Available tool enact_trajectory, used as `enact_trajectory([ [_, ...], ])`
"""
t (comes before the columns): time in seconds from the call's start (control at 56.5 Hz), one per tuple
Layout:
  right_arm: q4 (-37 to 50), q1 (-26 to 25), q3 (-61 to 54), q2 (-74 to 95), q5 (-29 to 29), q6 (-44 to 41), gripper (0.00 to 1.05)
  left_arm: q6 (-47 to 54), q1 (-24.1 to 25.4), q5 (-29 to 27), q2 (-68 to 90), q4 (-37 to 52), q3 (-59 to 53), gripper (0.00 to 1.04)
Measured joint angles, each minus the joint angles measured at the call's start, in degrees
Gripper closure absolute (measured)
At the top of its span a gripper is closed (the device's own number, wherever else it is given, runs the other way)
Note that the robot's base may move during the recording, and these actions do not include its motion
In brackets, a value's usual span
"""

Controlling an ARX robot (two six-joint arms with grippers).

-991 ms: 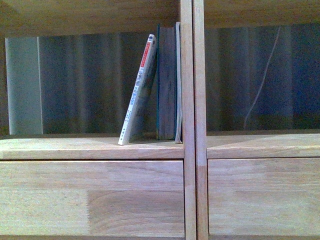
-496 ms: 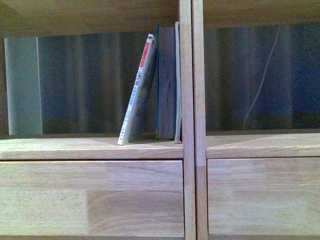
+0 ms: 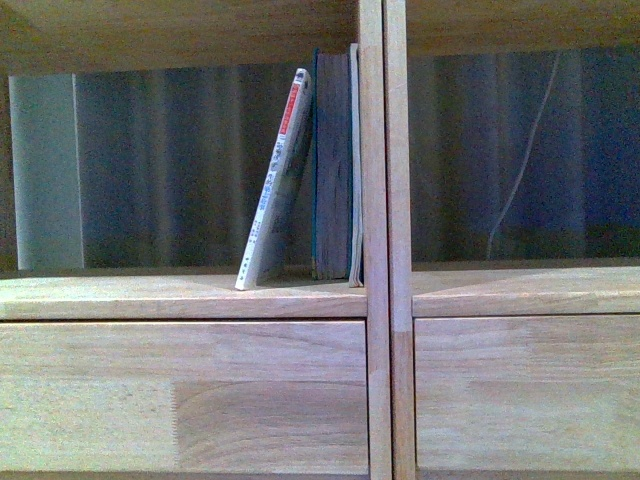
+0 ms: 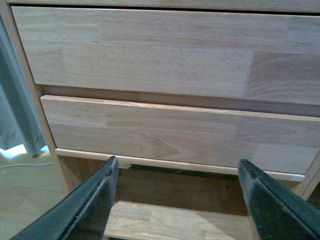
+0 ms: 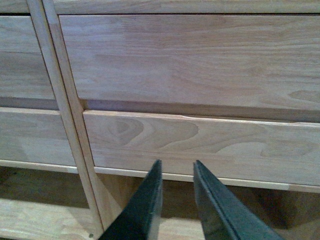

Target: Organize books on shelf

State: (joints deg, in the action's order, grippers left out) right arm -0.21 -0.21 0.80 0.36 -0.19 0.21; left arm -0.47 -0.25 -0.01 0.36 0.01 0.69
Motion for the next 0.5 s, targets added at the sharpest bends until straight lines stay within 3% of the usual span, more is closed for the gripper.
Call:
enact_trajectory([
  [0.106, 0.0, 0.0, 0.0, 0.0, 0.0, 0.0, 0.61, 0.1, 0.0, 0.0, 0.0, 0.0, 0.0, 0.06],
  [0.23, 0.0, 0.0, 0.0, 0.0, 0.0, 0.0, 0.36, 0.2, 0.0, 0.0, 0.0, 0.0, 0.0, 0.07],
  [0.425, 0.0, 0.0, 0.0, 0.0, 0.0, 0.0, 0.07, 0.2, 0.0, 0.0, 0.0, 0.0, 0.0, 0.07],
  [0.496, 0.0, 0.0, 0.0, 0.0, 0.0, 0.0, 0.07, 0.2, 0.0, 0.0, 0.0, 0.0, 0.0, 0.07],
])
